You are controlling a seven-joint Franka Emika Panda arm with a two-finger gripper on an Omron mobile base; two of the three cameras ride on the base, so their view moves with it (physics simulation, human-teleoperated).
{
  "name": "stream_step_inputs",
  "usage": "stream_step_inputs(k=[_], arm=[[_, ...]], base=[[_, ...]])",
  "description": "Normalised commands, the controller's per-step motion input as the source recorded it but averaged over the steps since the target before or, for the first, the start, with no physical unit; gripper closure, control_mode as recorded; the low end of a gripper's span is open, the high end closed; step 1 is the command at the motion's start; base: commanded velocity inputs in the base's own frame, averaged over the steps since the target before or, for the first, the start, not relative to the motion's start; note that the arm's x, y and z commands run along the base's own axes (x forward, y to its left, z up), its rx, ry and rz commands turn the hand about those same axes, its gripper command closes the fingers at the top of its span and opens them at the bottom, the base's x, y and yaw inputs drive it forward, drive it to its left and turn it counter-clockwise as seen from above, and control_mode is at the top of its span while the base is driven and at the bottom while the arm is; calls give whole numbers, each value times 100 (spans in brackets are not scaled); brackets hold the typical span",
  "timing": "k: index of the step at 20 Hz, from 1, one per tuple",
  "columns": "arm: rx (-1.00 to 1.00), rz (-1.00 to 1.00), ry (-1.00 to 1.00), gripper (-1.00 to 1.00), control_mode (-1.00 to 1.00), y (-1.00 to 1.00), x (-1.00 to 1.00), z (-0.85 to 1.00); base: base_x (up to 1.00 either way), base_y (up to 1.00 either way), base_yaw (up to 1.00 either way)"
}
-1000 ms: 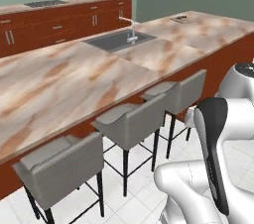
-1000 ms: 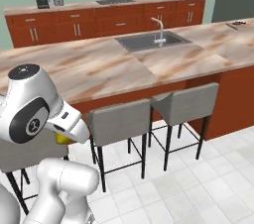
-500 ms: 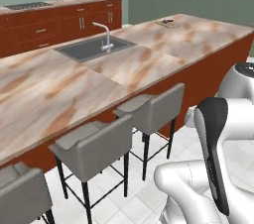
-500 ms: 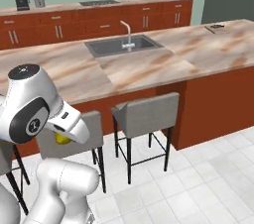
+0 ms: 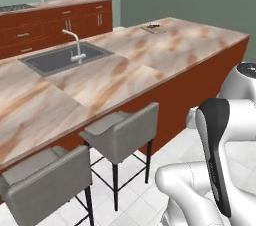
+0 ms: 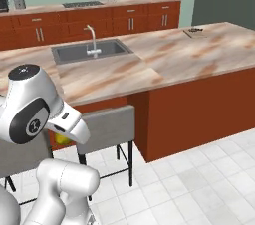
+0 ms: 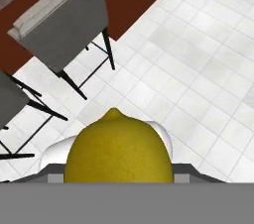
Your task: Retrieve a lemon from the fridge and place it on the cutting board with the fish.
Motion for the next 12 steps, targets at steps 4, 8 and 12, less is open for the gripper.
stream_step_inputs(k=[4, 8, 12], arm=[[0, 0, 0, 100, 100, 0, 0, 0], [0, 0, 0, 100, 100, 0, 0, 0], [0, 0, 0, 100, 100, 0, 0, 0]], base=[[95, -100, 0], [83, -100, 0], [84, -100, 0]])
